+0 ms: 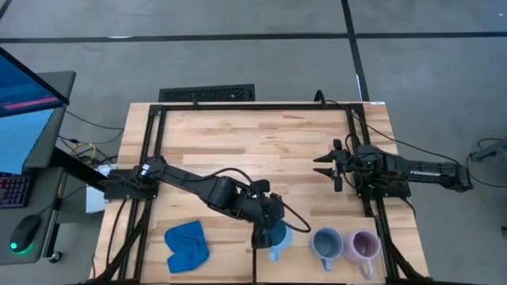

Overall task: Stack small to large cups/mugs on shelf
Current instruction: Put the light blue mug on the shelf

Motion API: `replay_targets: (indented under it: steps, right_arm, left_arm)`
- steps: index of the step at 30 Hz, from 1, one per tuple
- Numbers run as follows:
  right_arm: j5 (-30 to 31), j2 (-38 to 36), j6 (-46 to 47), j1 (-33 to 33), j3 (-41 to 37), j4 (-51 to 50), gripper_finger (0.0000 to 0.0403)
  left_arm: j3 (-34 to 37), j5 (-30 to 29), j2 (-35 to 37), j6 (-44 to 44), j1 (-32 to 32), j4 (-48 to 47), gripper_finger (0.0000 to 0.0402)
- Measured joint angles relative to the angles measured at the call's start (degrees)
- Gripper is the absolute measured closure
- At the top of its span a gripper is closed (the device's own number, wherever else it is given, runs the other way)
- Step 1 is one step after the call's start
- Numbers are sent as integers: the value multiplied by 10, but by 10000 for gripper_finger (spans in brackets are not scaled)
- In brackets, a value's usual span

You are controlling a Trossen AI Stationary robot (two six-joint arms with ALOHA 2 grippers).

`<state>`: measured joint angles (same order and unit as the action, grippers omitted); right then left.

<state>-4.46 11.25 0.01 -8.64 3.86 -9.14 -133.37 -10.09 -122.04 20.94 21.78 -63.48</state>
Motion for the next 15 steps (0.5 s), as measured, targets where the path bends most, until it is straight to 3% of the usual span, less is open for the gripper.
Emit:
replay_targets:
  steps: [15]
  right_arm:
    - [0,9,0,0,0,0,220]
  left_arm:
    - [3,21,-23,23,0,2,401]
